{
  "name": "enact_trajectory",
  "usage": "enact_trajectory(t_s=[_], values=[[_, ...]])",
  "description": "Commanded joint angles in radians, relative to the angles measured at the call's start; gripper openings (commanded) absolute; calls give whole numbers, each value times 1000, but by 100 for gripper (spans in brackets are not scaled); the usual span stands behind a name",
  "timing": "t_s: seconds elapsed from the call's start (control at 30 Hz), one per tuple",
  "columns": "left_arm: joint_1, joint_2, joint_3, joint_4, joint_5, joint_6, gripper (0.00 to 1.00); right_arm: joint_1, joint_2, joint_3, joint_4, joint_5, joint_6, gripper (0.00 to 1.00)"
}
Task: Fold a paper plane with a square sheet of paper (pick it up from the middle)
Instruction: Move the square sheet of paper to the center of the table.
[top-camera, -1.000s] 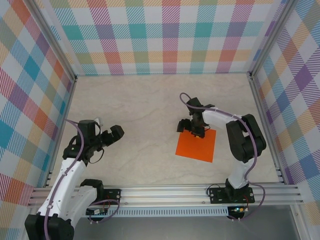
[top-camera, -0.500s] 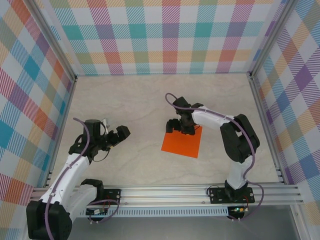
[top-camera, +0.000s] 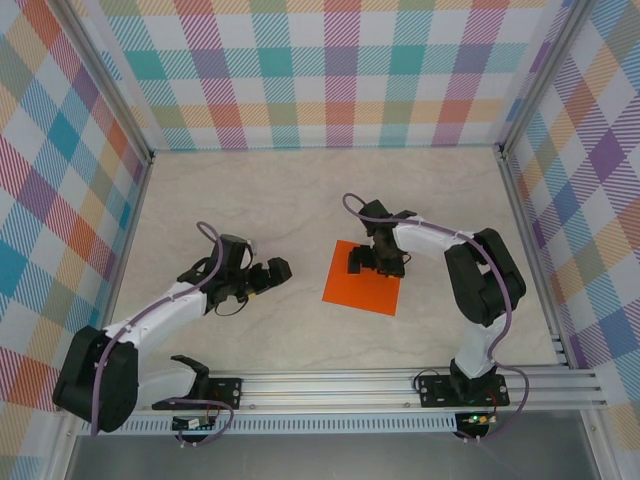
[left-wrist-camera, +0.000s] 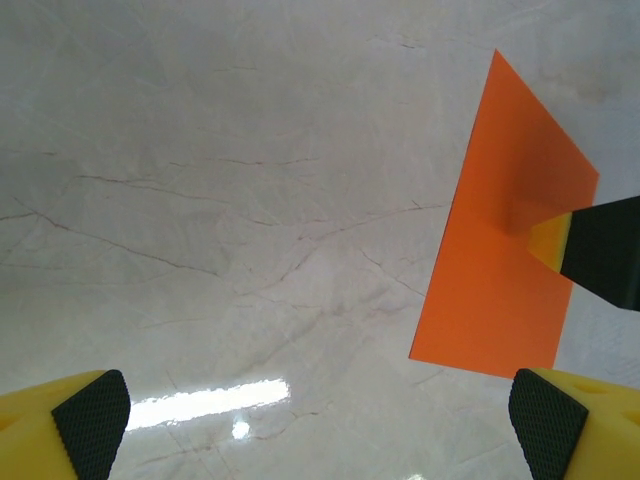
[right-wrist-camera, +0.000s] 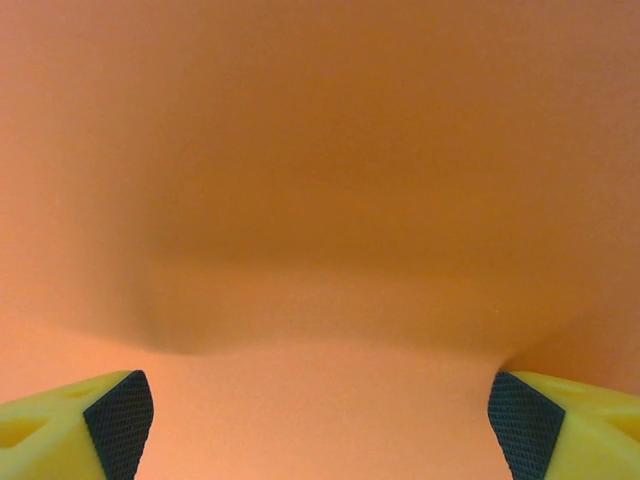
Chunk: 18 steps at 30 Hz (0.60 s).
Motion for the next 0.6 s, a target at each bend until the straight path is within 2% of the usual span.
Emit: enact_trajectory(t_s=[0.0, 0.27, 0.47, 0.57], values=[[-18, 31, 39, 40, -42, -8, 100, 23, 79, -28, 86, -79, -135, 90], [-19, 45, 26, 56, -120, -18, 100, 132, 127, 38, 63, -8, -377, 90], [-19, 10, 7, 59, -136, -20, 100, 135, 87, 105, 42, 39, -411, 90], [-19, -18, -1, 50, -138, -8, 100, 135, 32, 111, 40, 95, -375, 91]])
